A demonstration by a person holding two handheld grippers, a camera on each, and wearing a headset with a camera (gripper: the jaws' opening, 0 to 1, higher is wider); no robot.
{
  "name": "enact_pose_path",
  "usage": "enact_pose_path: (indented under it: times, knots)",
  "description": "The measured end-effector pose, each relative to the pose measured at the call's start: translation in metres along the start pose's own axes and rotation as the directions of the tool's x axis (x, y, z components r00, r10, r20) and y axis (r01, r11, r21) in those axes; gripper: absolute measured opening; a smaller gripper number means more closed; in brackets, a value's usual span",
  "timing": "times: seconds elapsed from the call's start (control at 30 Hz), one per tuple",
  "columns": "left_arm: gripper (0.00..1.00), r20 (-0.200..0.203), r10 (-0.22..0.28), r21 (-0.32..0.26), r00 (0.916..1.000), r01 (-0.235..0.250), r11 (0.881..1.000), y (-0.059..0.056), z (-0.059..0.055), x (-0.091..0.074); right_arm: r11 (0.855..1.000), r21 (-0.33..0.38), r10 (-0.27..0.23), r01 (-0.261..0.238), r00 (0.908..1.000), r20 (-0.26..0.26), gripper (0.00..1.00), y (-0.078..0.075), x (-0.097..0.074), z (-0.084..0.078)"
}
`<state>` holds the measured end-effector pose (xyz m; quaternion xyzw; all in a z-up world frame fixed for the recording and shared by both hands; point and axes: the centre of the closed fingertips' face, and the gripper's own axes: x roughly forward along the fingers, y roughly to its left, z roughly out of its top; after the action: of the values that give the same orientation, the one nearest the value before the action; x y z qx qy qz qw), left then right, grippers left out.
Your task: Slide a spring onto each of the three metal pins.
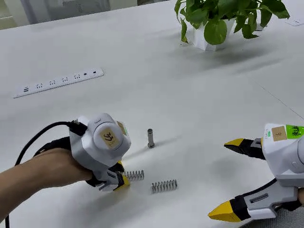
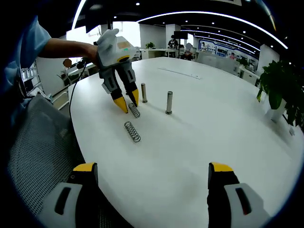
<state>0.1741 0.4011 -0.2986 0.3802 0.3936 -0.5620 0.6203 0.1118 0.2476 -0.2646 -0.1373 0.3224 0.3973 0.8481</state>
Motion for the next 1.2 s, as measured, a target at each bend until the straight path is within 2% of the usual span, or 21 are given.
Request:
enact_pose_path:
  times: [0.17,0.43,0.63,0.77,0.9,1.07,1.13,1.2]
  knots:
    - [0.18,-0.011,-0.008,0.021,0.9999,0.008,1.000,-0.0012,-0.0007,0.0001,1.000,0.000,0.002,-0.002,1.0000,-0.001,0.98,0.0009,0.0008,-0.0005]
    - [0.12,-0.004,-0.007,0.012,1.0000,0.007,1.000,-0.0012,-0.0032,-0.0010,1.000,0.001,0.001,-0.001,1.0000,0.003,0.98,0.0022,0.0016,0.0008]
    - [0.11,0.018,0.017,-0.003,0.9997,-0.017,1.000,-0.0026,-0.0042,-0.0015,1.000,-0.001,0.004,-0.004,1.0000,-0.001,0.98,0.0032,0.0027,0.0001]
    - [0.11,0.048,0.037,-0.048,0.9982,-0.035,0.998,-0.0015,-0.0049,-0.0019,1.000,-0.002,0.006,-0.006,1.0000,-0.002,0.98,0.0042,0.0042,0.0000]
    - [0.11,0.061,0.045,-0.065,0.9971,-0.041,0.997,-0.0016,-0.0044,-0.0017,1.000,-0.005,0.007,-0.007,0.9999,-0.008,0.98,0.0048,0.0043,-0.0012]
    - [0.11,0.053,0.037,-0.076,0.9979,-0.033,0.997,-0.0013,-0.0036,-0.0012,1.000,-0.003,0.006,-0.006,1.0000,-0.007,0.98,0.0045,0.0040,-0.0011]
    - [0.12,0.047,0.027,-0.060,0.9985,-0.024,0.998,-0.0019,-0.0038,-0.0010,1.000,-0.003,0.006,-0.006,1.0000,-0.007,0.97,0.0042,0.0039,-0.0014]
    - [0.13,0.042,0.012,-0.083,0.9990,-0.009,0.997,-0.0027,-0.0030,-0.0011,1.000,-0.005,0.006,-0.006,0.9999,-0.011,0.97,0.0042,0.0040,-0.0021]
